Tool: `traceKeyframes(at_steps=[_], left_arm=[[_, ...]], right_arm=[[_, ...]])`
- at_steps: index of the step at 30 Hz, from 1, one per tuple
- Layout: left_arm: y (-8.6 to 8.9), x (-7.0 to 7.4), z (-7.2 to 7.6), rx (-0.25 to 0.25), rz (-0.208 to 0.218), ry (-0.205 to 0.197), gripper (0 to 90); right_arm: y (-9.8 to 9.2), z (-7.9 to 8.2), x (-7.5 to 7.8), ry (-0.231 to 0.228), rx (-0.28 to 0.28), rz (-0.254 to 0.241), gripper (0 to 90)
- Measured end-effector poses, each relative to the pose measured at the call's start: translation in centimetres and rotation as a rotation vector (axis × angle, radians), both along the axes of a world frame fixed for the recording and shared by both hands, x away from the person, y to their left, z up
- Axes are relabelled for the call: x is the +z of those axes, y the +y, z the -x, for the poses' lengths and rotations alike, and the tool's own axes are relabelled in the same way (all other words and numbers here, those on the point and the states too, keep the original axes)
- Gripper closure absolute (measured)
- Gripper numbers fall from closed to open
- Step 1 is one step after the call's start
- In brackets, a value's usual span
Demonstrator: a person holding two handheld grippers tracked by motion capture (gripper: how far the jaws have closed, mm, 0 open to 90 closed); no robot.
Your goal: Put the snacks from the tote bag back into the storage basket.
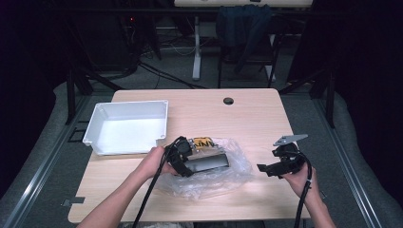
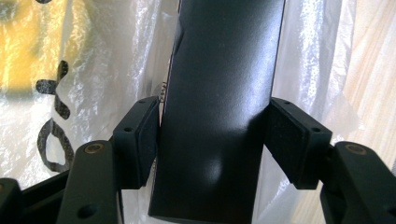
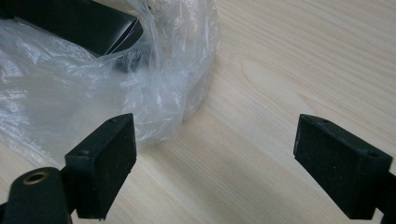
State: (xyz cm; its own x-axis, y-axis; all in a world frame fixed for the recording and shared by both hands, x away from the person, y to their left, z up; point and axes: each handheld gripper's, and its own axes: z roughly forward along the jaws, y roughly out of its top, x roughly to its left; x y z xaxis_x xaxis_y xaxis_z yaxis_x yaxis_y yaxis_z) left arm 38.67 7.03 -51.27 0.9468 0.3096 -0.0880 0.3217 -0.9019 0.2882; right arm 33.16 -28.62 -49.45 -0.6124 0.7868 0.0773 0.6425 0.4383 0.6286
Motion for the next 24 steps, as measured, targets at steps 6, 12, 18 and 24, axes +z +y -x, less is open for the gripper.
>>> traceKeyframes(at_steps=[6,12,18,24], left_arm=[[-0.8,-0.2,-0.1,-0.018,-0.038,-0.015,39.1],[-1.2,-0.5,-0.1,-0.025,-0.060,-0.024,40.0],[-1.4,-0.3,0.0,-0.048,-0.077,-0.023,43.1],[-1.2,0.2,0.3,-0.061,-0.069,-0.035,43.3]], right_arm=[[0.1,0.0,0.0,0.002,0.004,0.003,12.4],[0.1,0.0,-0.1,0.004,0.007,0.005,12.2],[0.1,0.0,0.0,-0.002,0.006,0.004,12.3],[0.0,0.0,0.1,0.000,0.000,0.002,12.3]])
